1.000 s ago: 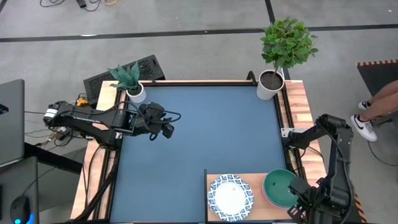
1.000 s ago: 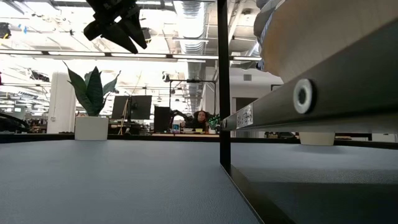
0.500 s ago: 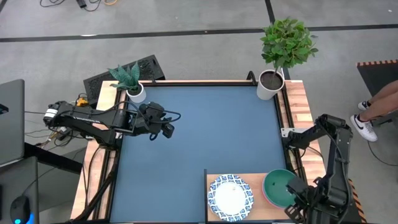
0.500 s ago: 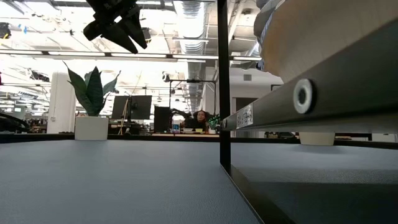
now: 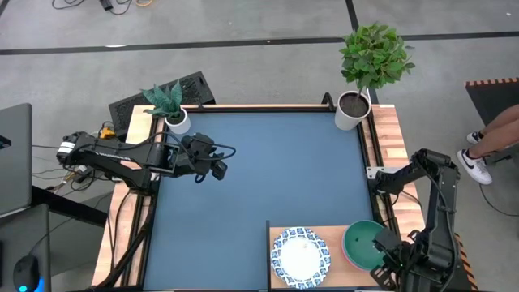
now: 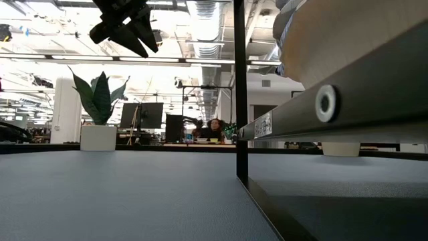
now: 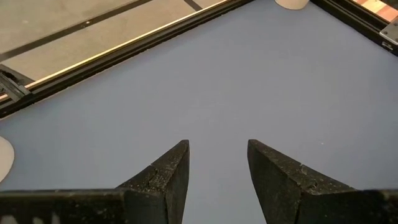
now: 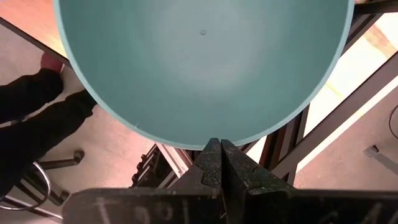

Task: Place and stack bowls onto a shelf
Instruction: Stack the green bowl on the blue bowl on the shelf

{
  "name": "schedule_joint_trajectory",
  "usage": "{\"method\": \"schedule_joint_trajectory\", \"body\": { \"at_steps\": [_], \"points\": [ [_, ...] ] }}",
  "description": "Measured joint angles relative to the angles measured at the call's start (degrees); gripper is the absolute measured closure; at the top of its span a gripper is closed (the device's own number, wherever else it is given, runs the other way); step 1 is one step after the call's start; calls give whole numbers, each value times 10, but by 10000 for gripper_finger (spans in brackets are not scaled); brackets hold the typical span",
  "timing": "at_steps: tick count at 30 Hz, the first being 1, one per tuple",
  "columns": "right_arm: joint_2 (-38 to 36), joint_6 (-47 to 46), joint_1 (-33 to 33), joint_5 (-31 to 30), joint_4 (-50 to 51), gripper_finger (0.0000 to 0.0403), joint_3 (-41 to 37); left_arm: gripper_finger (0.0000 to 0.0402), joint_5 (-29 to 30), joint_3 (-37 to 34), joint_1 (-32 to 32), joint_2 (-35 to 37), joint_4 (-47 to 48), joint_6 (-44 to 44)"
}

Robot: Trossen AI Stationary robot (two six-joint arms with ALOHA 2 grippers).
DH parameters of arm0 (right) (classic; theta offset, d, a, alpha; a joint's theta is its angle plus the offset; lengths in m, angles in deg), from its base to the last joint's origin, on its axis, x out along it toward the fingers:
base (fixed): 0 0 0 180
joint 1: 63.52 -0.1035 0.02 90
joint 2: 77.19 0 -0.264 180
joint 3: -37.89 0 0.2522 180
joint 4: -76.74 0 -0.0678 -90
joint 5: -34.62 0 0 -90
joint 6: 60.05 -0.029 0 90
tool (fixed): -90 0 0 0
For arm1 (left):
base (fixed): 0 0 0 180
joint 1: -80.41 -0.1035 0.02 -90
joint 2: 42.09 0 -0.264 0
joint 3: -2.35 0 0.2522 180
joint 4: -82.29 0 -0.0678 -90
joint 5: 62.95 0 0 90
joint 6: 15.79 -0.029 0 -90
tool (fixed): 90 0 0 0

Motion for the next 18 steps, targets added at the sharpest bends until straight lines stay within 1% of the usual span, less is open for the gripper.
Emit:
{"method": "schedule_joint_trajectory", "body": {
  "at_steps": [7,13,18],
  "points": [
    [2,-1,0,0,1,384,0,255,0,0,0,0,1,0],
    [20,0,0,1,0,384,0,255,0,0,0,0,1,-8],
    [14,4,3,2,1,379,0,255,0,0,-2,0,1,-9]
  ]
}}
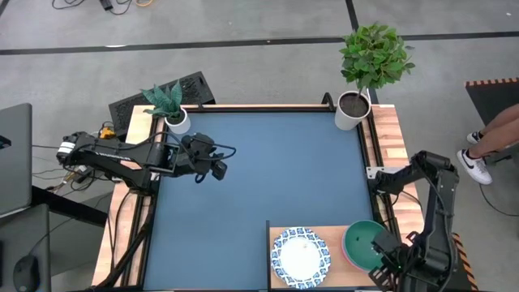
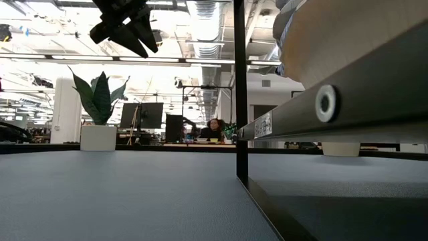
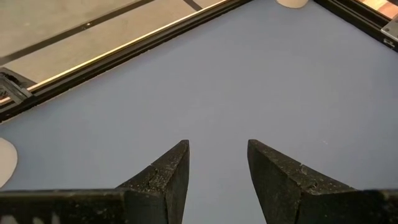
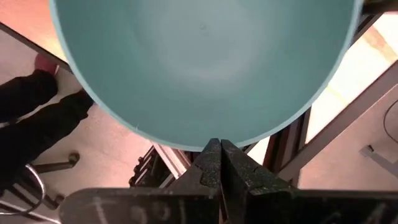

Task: Place and stack bowls onto a shelf
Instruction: Stack the green bowl on the blue bowl on the shelf, then return to Home Position

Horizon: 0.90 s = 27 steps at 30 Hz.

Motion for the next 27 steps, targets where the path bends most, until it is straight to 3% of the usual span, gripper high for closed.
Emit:
{"method": "schedule_joint_trajectory", "body": {
  "at_steps": [3,5,10,13,20,23,27],
  "points": [
    [-9,0,1,-13,4,378,10,255,0,0,-5,0,0,-1],
    [-12,1,1,-62,3,377,14,255,0,0,-9,0,-2,-8],
    [-15,44,15,-344,3,376,14,255,-11,0,-13,0,-17,-9],
    [-27,134,52,-466,2,375,14,255,-36,0,-13,2,-50,-20],
    [-151,446,168,-657,-5,375,15,255,-129,0,-13,36,-226,-128],
    [-214,502,218,-676,-33,374,15,255,-161,0,-11,57,-285,-143],
    [-275,509,266,-624,-51,374,15,255,-175,1,-8,81,-301,-135]
  ]
}}
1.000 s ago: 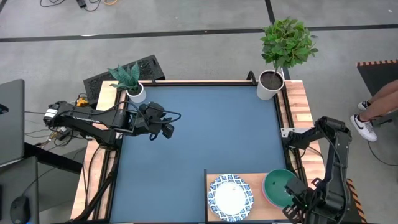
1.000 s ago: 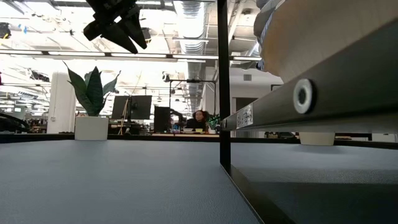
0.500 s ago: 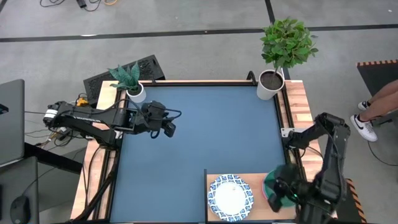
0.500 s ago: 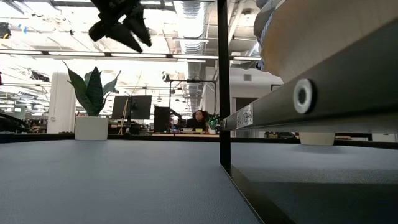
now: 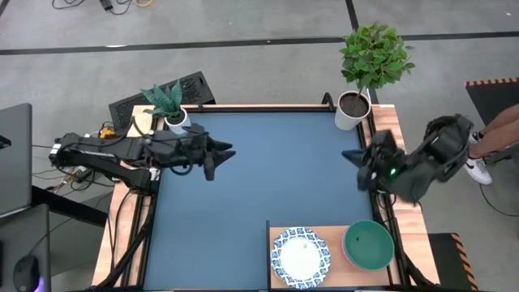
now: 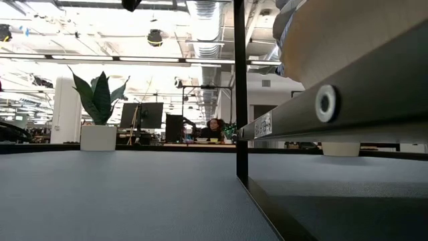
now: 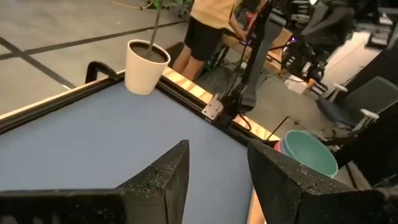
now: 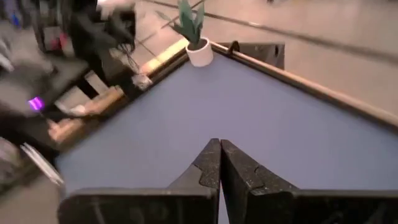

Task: Place and stack bowls onto a shelf
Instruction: Return to Home Position

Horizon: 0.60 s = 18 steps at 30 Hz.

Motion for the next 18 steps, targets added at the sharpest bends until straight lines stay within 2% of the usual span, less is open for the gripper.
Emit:
{"method": "schedule_joint_trajectory", "body": {
  "at_steps": [3,6,8,10,12,14,16,18],
  "points": [
    [-29,-24,25,-7,-8,374,0,255,-1,0,0,7,12,6],
    [-45,109,35,-49,-31,374,0,255,-21,0,-1,11,3,75],
    [-56,186,49,-72,-58,374,-1,255,-34,0,-7,11,-30,49],
    [-75,230,67,-73,-90,374,-1,255,-95,0,-20,15,-75,-6],
    [-96,283,78,-51,-125,374,-3,255,-192,0,-36,21,-130,-51],
    [-123,350,77,-14,-188,374,-11,255,-287,0,-62,31,-167,-59],
    [-150,449,72,51,-275,374,-25,255,-361,0,-93,41,-192,-58],
    [-179,573,70,142,-392,374,-49,255,-406,0,-123,55,-186,-59]
  ]
}}
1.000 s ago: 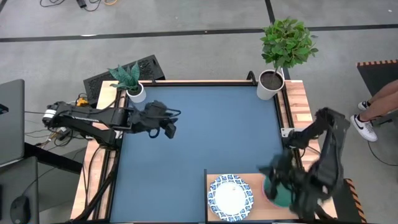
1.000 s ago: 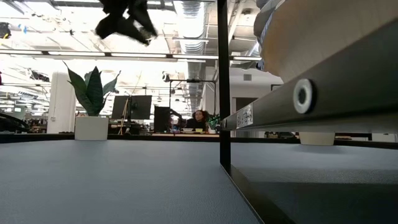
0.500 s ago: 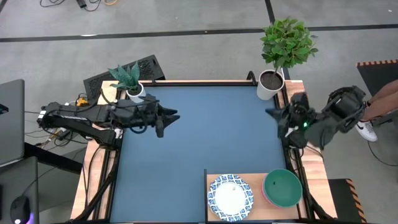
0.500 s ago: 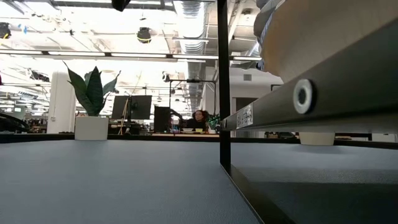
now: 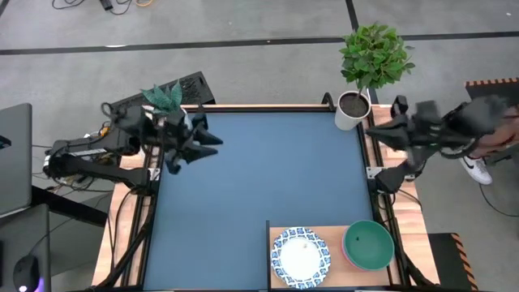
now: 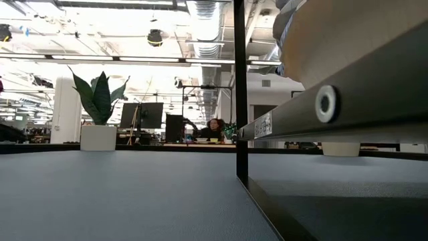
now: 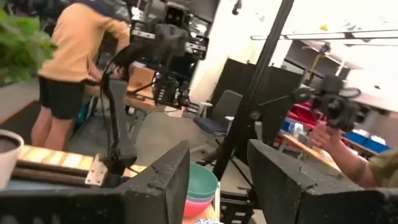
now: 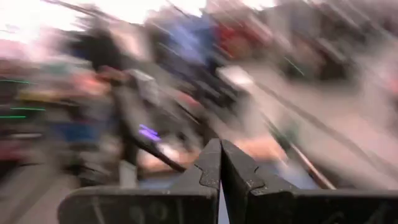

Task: Place and stack bowls onto a shelf
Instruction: Return to Home Position

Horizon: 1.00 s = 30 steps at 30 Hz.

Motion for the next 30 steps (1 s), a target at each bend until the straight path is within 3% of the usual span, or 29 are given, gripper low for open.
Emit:
{"method": "schedule_joint_trajectory", "body": {
  "at_steps": [2,4,11,20,24,30],
  "points": [
    [-28,117,3,111,-120,374,-35,255,-38,0,-25,11,4,-7],
    [-55,183,8,179,-193,374,-74,255,-69,0,-47,20,6,-13],
    [-166,129,58,128,-269,374,-240,255,-160,0,-102,21,13,1],
    [-283,57,96,145,-381,374,-427,255,-94,-15,-108,21,85,-65],
    [-324,23,114,146,-406,374,-491,255,-92,-90,-108,27,4,-44],
    [-379,9,139,147,-442,374,-552,255,-95,-253,-113,67,-162,55]
  ]
}}
